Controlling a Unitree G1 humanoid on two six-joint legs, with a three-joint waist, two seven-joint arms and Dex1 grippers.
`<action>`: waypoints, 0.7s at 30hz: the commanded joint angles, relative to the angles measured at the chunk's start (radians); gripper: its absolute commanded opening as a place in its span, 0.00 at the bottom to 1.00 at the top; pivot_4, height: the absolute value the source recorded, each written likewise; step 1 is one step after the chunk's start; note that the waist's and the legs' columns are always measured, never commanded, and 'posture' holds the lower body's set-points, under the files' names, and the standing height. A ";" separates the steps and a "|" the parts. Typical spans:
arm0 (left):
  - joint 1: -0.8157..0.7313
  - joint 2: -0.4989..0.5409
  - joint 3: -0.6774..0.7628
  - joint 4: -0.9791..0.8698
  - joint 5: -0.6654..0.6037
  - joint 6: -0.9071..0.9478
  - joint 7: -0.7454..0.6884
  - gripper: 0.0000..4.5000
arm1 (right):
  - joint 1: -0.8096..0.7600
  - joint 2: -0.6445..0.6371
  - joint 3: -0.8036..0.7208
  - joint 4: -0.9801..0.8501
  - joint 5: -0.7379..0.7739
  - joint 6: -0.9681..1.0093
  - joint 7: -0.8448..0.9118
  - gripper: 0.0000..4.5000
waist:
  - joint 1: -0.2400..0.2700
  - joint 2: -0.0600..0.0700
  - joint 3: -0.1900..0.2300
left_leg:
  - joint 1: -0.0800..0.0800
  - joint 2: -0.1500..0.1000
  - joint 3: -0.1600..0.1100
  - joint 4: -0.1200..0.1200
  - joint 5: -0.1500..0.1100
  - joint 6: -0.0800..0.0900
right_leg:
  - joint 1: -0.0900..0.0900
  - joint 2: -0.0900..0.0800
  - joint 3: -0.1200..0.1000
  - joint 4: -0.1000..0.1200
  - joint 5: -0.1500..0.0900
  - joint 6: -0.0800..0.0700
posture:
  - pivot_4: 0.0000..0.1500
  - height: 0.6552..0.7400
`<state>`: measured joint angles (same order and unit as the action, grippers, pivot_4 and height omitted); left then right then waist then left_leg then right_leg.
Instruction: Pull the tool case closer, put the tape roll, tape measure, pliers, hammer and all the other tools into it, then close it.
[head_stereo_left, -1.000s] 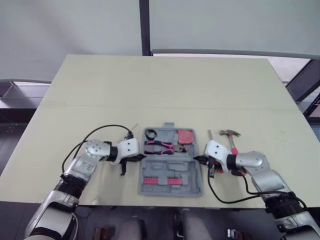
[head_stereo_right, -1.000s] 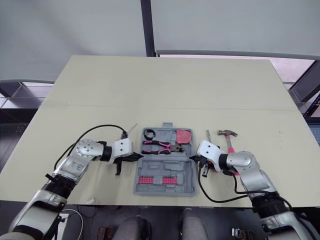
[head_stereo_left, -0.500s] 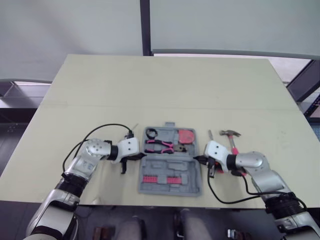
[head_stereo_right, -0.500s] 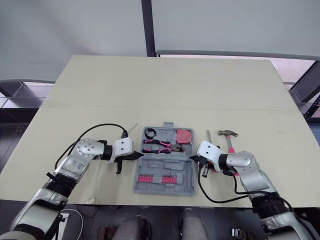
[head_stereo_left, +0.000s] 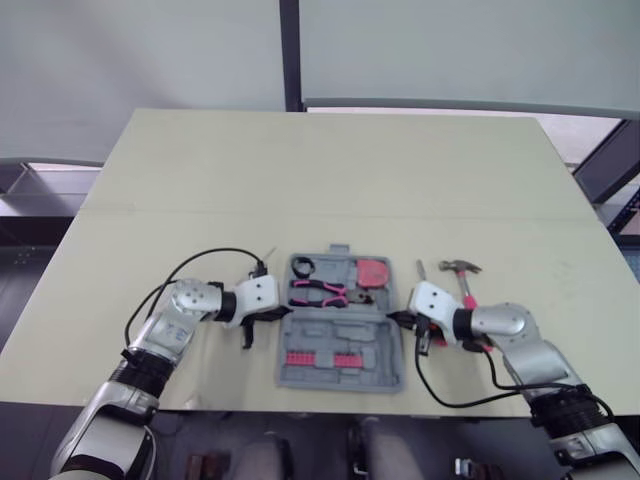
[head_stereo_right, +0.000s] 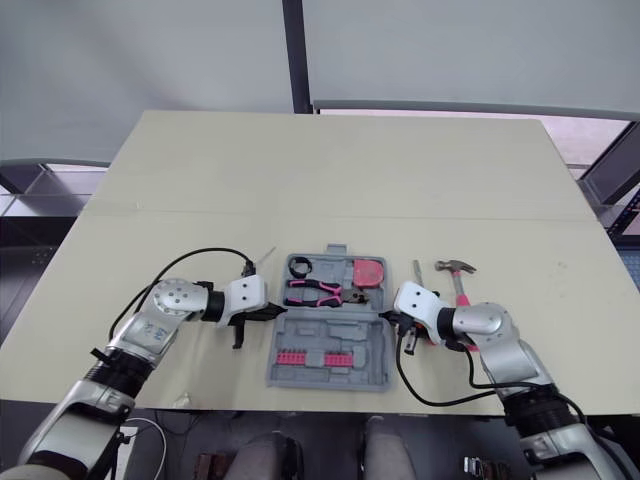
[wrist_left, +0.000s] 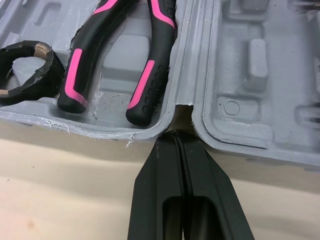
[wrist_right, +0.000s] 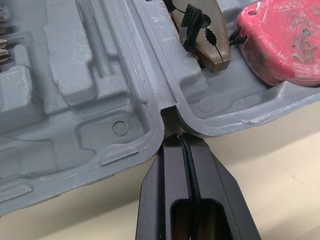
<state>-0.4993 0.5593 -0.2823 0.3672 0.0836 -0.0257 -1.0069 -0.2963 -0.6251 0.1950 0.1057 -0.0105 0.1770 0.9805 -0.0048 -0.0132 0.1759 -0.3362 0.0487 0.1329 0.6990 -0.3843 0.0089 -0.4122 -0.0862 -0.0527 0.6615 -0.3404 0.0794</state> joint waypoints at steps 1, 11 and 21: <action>0.015 0.004 0.001 -0.016 0.002 0.007 -0.001 0.01 | -0.005 -0.003 -0.003 -0.020 0.002 -0.018 -0.010 0.00 | 0.000 0.000 0.000 | 0.000 0.000 0.000 0.000 0.000 0.000 | 0.000 0.000 0.000 0.000 0.000 0.000 | 1.00 1.00; 0.008 0.022 0.011 0.005 0.009 -0.002 0.007 0.01 | 0.003 -0.023 -0.017 -0.022 -0.003 0.004 -0.013 0.00 | 0.000 0.000 0.000 | 0.000 0.000 0.000 0.000 0.000 0.000 | 0.000 0.000 0.000 0.000 0.000 0.000 | 1.00 1.00; 0.182 0.220 0.219 -0.213 -0.187 0.000 -0.114 0.01 | 0.215 -0.183 -0.331 -0.267 0.240 0.182 0.024 0.00 | -0.013 0.000 0.000 | -0.001 0.001 0.000 -0.003 0.000 0.000 | -0.001 0.000 0.000 -0.001 0.000 0.000 | 1.00 1.00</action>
<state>-0.3363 0.7635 -0.1076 0.2208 -0.0562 -0.0026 -1.0950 -0.0903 -0.7921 -0.0558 -0.0847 0.1462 0.3067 0.9919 -0.0180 -0.0129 0.1762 -0.3374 0.0498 0.1321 0.6951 -0.3845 0.0087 -0.4134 -0.0867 -0.0531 0.6613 -0.3405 0.0792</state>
